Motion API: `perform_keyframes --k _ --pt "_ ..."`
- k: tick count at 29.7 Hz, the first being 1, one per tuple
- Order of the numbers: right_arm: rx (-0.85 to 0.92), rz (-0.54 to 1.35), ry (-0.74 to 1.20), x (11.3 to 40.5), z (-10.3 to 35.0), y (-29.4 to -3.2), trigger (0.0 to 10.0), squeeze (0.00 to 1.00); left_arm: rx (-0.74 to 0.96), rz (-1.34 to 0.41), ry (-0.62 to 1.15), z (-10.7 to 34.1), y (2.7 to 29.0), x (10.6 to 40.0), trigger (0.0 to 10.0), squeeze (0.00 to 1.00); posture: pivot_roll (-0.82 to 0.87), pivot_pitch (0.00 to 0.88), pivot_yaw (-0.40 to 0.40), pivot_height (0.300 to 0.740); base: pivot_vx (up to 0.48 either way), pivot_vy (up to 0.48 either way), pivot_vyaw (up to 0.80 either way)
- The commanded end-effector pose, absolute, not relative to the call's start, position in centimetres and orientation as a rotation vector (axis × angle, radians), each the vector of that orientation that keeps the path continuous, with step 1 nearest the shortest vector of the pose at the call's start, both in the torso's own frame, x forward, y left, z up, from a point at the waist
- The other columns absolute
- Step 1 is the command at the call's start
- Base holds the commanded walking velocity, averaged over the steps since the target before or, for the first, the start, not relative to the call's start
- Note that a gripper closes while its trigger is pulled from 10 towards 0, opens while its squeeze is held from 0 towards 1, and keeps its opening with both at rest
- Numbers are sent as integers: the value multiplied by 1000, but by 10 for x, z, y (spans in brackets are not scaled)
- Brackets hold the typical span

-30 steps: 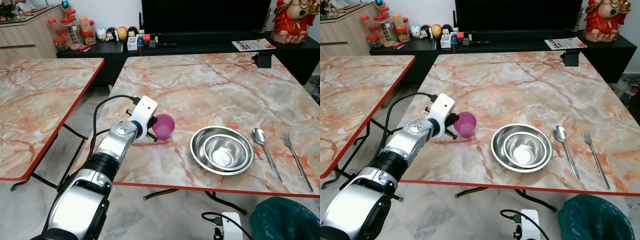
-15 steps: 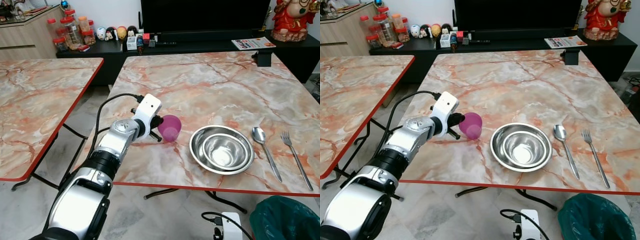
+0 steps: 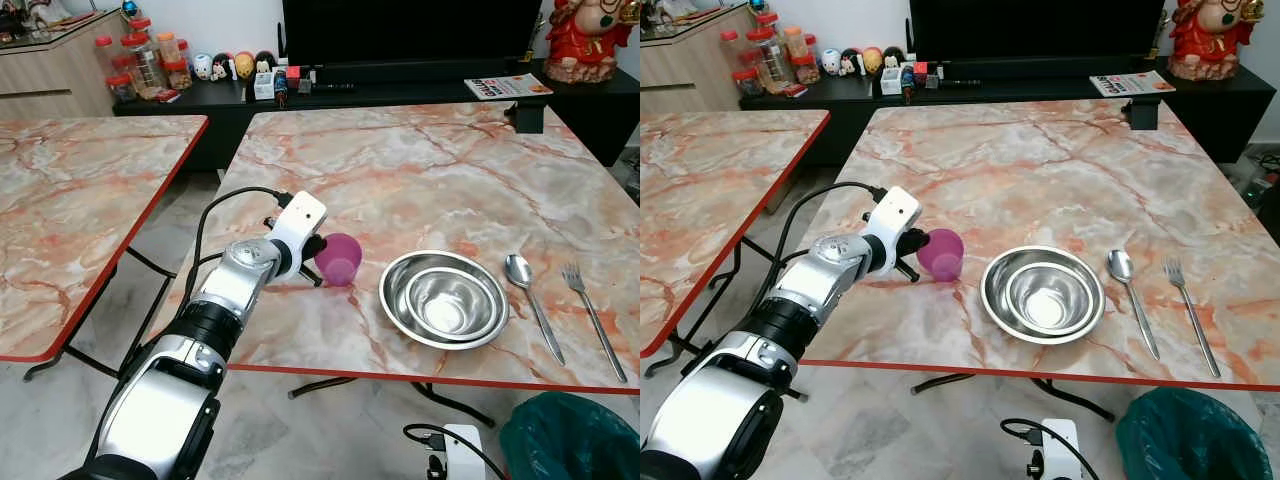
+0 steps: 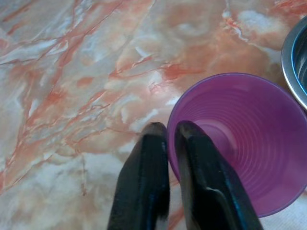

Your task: Setting the table

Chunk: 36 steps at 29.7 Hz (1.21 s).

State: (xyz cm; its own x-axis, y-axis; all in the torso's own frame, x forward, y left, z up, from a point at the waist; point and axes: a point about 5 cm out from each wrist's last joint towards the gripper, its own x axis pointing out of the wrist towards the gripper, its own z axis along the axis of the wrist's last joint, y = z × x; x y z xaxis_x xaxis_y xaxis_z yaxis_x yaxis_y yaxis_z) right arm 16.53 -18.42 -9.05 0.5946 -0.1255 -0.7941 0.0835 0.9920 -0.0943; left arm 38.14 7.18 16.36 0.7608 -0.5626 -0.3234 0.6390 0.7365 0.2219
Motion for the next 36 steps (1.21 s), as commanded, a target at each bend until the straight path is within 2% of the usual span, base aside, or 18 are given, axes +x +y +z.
perform_keyframes --k 1,11,12,13,19,20,22,23,24,26,29,33,35,36 --pt "-41 -115 930 164 -91 -181 10000 0 365 -657 206 175 72 385 10000 1000 1 0 80 727 0 0 0" --pt "-42 -118 935 163 -92 -182 10000 0 369 -631 184 182 76 388 10000 1000 0 0 81 727 0 0 0" --pt "-41 -119 935 163 -92 -182 10000 0 369 -623 183 183 76 389 10000 973 0 0 81 727 0 0 0" --pt "-40 -119 934 164 -91 -182 10000 0 359 -608 176 184 79 390 10000 0 0 0 81 727 0 0 0" --pt "-39 -114 931 165 -91 -181 10000 0 250 -519 50 208 99 394 10000 0 8 1 69 727 0 0 0" --pt "-39 -111 931 165 -91 -181 10000 0 198 -505 15 214 106 393 10000 0 6 2 69 727 0 0 0" --pt "-40 -110 930 165 -91 -181 10000 0 29 -429 -137 237 138 388 10000 0 7 4 66 727 0 0 0" --pt "-40 -110 930 165 -91 -181 10000 0 29 -429 -137 237 138 388 10000 0 7 4 66 727 0 0 0" --pt "-42 -109 932 165 -91 -182 10000 0 4 -385 -184 243 154 385 10000 0 15 5 63 727 0 0 0" --pt "-49 -106 935 164 -91 -182 10000 0 24 -308 -217 243 172 382 10000 0 23 4 60 727 0 0 0" --pt "-56 -96 936 165 -91 -183 10000 0 66 -100 -176 222 218 370 10000 0 32 9 55 727 0 0 0" --pt "-55 -96 933 165 -91 -183 10000 0 104 53 -138 196 255 344 10000 0 41 12 47 727 0 0 0" --pt "-57 -94 933 165 -91 -183 10000 0 125 74 -125 191 260 338 10000 0 46 13 46 727 0 0 0" --pt "-66 -85 936 164 -91 -184 10000 0 178 107 -99 178 271 324 10000 0 53 13 46 727 0 0 0"
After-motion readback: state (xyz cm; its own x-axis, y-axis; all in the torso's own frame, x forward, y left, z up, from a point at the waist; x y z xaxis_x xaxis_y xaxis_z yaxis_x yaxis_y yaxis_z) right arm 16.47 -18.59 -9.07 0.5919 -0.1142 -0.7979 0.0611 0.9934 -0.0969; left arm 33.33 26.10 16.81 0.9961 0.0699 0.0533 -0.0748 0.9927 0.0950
